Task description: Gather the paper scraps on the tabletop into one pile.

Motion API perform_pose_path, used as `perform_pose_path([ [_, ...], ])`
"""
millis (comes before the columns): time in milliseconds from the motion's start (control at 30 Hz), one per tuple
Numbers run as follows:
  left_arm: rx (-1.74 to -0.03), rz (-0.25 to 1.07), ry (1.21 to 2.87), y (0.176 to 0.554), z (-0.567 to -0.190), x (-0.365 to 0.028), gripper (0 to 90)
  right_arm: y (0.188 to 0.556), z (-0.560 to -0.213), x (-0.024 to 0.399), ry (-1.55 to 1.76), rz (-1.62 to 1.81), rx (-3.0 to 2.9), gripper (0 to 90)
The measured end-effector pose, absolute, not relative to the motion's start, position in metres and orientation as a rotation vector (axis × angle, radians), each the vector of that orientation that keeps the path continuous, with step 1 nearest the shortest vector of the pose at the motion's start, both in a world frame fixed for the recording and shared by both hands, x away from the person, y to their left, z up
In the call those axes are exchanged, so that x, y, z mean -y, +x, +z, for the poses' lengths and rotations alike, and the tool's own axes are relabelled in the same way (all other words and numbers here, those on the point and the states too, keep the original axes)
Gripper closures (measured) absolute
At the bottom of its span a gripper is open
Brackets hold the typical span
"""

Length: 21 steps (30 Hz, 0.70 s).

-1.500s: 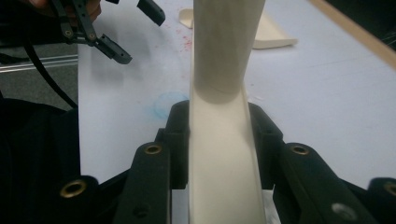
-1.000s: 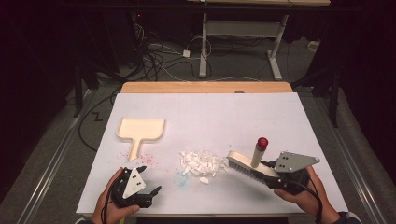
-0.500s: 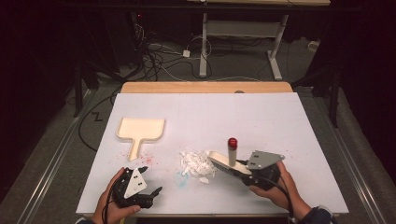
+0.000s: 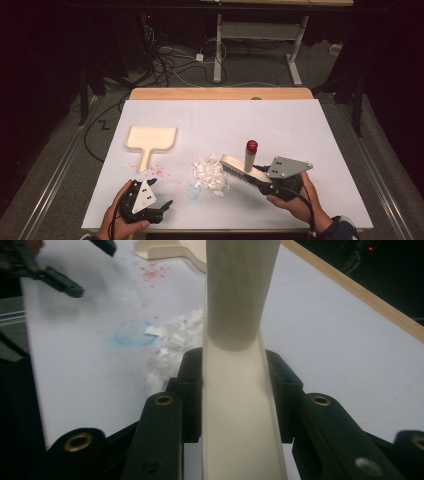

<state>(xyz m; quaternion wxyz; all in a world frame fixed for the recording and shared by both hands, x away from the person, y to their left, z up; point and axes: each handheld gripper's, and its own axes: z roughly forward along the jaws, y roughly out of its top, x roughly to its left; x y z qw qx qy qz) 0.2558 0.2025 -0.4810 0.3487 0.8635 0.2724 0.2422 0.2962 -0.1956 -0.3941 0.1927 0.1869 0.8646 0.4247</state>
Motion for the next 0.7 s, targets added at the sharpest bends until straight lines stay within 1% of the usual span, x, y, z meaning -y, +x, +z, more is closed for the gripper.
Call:
perform_pose_path([
  [167, -0.707, 0.628, 2.241, 0.256, -0.481, -0.203, 17.1, 0.278, -0.395, 0.206, 0.461, 1.228, -2.508, 68.1],
  [367, -0.718, 0.621, 2.236, 0.256, -0.481, -0.205, 17.3, 0.265, -0.409, 0.199, 0.373, 1.179, -2.623, 68.1],
  [533, -0.711, 0.618, 2.234, 0.256, -0.481, -0.203, 17.7, 0.275, -0.421, 0.187, 0.349, 1.166, -2.638, 68.1],
  [700, -0.695, 0.612, 2.239, 0.257, -0.482, -0.202, 17.7, 0.293, -0.422, 0.177, 0.348, 1.144, -2.607, 68.1],
])
